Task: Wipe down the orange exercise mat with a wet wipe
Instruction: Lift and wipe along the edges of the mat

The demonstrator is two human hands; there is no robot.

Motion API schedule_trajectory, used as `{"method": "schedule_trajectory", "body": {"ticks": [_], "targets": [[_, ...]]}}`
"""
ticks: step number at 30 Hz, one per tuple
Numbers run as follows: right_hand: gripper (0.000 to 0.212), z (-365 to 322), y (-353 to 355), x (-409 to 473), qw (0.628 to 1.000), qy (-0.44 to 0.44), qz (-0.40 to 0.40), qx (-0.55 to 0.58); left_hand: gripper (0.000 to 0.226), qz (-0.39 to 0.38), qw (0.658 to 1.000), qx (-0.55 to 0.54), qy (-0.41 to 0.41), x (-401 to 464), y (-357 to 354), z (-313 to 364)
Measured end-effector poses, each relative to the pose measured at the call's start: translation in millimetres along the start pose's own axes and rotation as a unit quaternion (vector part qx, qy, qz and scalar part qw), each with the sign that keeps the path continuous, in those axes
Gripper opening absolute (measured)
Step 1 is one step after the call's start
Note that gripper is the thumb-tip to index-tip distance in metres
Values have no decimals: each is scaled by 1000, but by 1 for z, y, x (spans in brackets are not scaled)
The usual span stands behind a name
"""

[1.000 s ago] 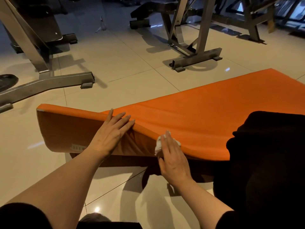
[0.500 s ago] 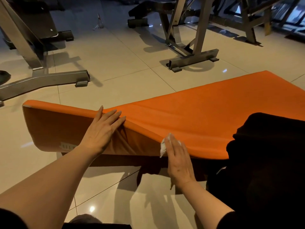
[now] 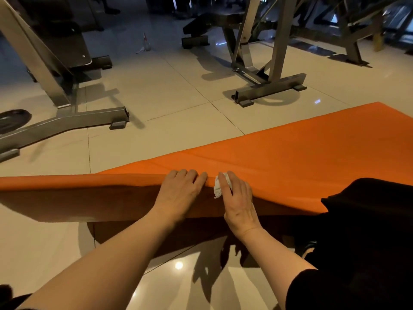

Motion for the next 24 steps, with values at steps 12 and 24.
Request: {"method": "schedule_trajectory", "body": {"ticks": [12,24], "targets": [[77,-10,97,90,994,96,25,37,39,86,994,13,71,69,141,-41],[88,-30,83,129,991,41,-48,119,31,63,985,-85,139,97,133,-79]]}}
Point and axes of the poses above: each hand's wrist, its own x-axis towards the middle knuckle, its own y-axis out of the back of the hand, z = x × y, the point moved 10 cm from there along x, towards the middle knuckle, and after that the axes turned 2 degrees about y, right-handed, at the moved point
